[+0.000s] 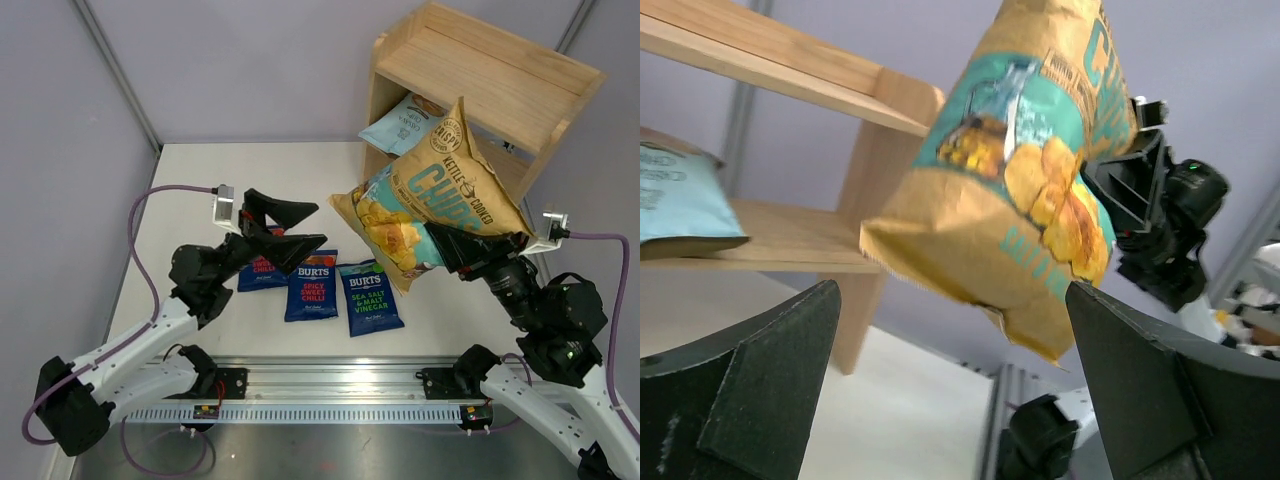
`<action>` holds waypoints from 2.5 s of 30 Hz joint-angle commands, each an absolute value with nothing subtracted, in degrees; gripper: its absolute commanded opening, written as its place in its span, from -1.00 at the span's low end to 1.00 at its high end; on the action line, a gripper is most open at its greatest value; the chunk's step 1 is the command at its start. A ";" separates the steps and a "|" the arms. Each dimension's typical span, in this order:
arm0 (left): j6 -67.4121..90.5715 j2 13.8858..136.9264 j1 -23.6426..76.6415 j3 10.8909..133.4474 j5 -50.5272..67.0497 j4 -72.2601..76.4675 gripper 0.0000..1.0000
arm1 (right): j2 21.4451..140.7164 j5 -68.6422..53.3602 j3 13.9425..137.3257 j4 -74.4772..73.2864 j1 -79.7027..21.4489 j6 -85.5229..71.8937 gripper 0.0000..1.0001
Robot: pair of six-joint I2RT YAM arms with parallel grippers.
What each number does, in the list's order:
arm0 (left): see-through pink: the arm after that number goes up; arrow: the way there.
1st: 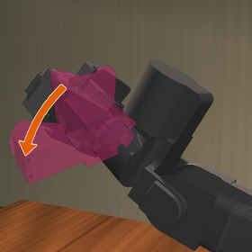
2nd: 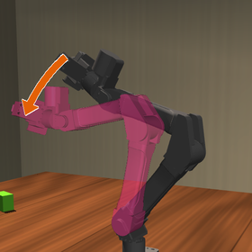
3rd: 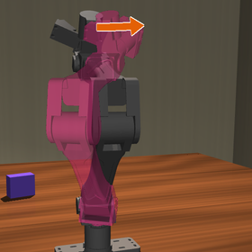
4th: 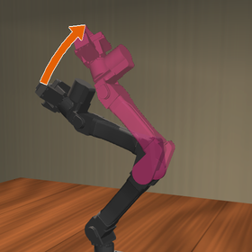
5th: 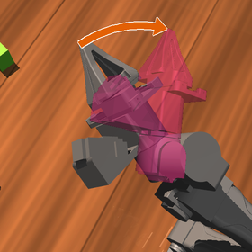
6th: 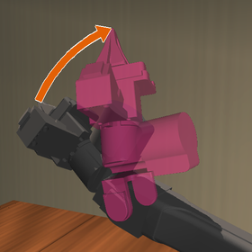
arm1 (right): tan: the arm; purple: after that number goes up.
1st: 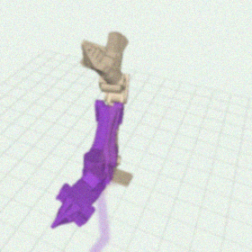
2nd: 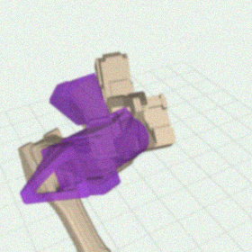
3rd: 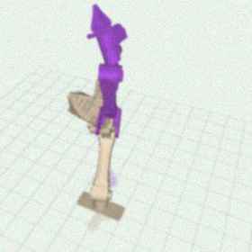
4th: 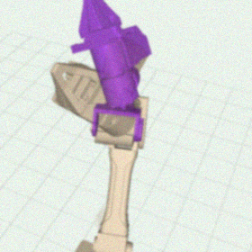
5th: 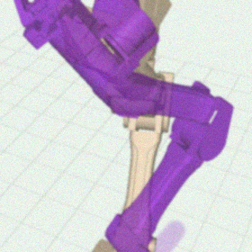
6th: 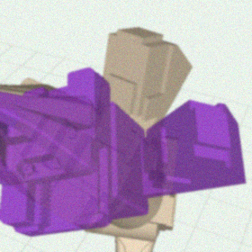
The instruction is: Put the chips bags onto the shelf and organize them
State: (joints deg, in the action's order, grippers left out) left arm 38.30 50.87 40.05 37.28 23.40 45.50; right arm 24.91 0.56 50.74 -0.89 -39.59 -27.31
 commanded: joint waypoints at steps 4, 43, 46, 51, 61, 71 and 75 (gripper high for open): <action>51.84 62.28 40.87 35.68 29.44 78.61 0.98 | 27.95 0.26 52.73 14.49 -39.55 -34.00 -0.78; 60.29 78.48 49.48 46.32 26.28 95.36 -0.34 | 26.64 3.93 47.72 6.62 -39.55 -40.34 -0.29; 60.91 79.54 49.48 45.18 24.53 95.36 -0.43 | 25.32 11.47 50.27 -1.71 -39.55 -38.68 0.39; 61.96 81.21 49.48 41.76 18.90 94.58 -0.52 | 24.61 22.13 57.64 -14.57 -39.55 -31.66 0.99; 66.44 86.04 49.48 41.65 10.81 80.69 -0.63 | 16.62 38.05 63.81 -25.83 -39.46 -24.43 0.99; 63.38 87.28 51.59 50.96 6.17 58.22 -0.70 | 14.59 40.69 66.00 -29.00 -39.55 -23.47 0.99; 61.79 87.54 52.73 56.50 2.99 46.24 -0.71 | 13.89 41.22 66.27 -29.44 -39.55 -23.55 0.99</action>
State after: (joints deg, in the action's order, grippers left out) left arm 64.14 88.23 51.86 51.05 8.23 51.83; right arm 14.44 38.24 64.97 -28.75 -39.59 -24.40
